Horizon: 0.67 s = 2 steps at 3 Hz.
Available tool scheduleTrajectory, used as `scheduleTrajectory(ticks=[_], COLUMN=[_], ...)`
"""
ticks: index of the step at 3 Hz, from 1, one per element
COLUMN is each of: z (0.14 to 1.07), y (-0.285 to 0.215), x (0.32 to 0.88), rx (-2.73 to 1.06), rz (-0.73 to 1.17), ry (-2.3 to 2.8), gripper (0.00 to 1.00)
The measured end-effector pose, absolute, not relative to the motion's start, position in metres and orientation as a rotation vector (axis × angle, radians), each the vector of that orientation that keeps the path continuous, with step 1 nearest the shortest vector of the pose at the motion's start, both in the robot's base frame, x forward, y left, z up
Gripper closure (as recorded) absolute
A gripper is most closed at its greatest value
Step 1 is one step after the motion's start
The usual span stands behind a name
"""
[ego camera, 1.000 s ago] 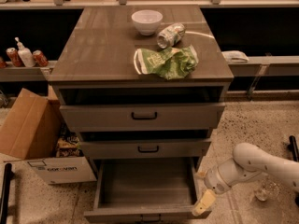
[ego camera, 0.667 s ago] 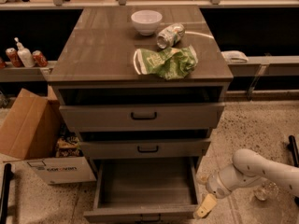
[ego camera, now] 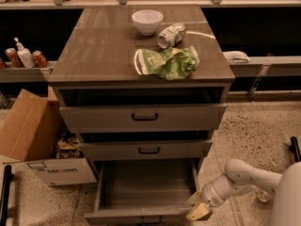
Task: Close bottom drawer
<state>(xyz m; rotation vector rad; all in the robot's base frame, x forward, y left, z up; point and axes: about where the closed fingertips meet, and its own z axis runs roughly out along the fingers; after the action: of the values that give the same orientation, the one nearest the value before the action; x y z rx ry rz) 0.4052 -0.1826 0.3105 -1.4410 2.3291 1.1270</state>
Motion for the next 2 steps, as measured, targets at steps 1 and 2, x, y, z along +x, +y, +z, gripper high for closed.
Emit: scheduleTrajectory(ticks=[1, 2], z=[0.243, 0.199], y=[-0.187, -0.192], x=[0.402, 0.405], rx=[-1.5, -1.554], rz=[1.049, 0.923], ry=[2.442, 2.541], gripper=[0.72, 0.96])
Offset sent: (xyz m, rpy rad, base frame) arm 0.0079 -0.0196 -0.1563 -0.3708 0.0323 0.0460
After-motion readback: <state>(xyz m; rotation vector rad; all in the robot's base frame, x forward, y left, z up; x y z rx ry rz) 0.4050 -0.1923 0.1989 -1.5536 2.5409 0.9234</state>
